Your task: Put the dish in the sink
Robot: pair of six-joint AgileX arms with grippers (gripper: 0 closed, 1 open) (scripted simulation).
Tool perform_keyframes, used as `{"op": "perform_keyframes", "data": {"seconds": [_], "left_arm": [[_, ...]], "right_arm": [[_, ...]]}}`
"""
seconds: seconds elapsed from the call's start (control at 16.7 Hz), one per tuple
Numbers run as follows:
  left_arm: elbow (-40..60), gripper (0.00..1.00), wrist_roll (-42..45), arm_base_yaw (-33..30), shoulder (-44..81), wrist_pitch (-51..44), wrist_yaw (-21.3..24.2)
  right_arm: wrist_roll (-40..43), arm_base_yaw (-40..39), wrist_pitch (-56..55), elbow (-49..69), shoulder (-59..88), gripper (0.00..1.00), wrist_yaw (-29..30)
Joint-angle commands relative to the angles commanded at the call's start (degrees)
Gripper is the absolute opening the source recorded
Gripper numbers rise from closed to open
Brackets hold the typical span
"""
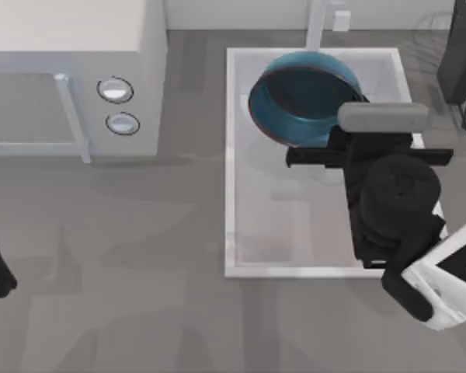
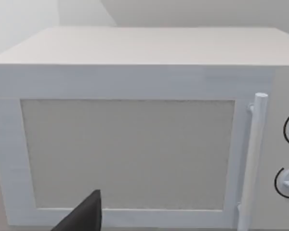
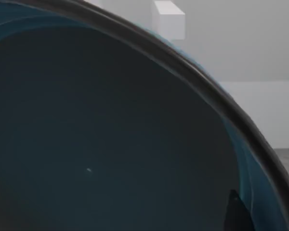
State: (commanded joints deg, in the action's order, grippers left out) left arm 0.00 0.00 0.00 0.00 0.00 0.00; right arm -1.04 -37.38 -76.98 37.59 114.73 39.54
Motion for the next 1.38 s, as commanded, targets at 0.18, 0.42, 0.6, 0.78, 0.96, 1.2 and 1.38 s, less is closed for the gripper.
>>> {"op": "perform_keyframes", "data": {"seconds": [0.18,0.42,0.6,0.78,0.96,1.2,1.38], "left_arm": [[0.0,1.0,0.0,0.0,0.0,0.0,0.0],[0.0,1.0,0.0,0.0,0.0,0.0,0.0],[0.0,1.0,0.0,0.0,0.0,0.0,0.0],[0.0,1.0,0.0,0.0,0.0,0.0,0.0],[0.0,1.0,0.0,0.0,0.0,0.0,0.0],[0.0,1.0,0.0,0.0,0.0,0.0,0.0],[0.0,1.0,0.0,0.0,0.0,0.0,0.0]], "right_arm": [[0.08,0.09,-10.16,-1.7,8.35,0.0,-0.16],[0.12,0.19,-15.43,-2.72,13.12,0.0,-0.3],[0.12,0.19,-15.43,-2.72,13.12,0.0,-0.3],[0.12,0.19,-15.43,-2.72,13.12,0.15,-0.3],[0.12,0.19,-15.43,-2.72,13.12,0.38,-0.3],[0.12,0.19,-15.43,-2.72,13.12,0.68,-0.3],[0.12,0.19,-15.43,-2.72,13.12,0.9,-0.3]]}}
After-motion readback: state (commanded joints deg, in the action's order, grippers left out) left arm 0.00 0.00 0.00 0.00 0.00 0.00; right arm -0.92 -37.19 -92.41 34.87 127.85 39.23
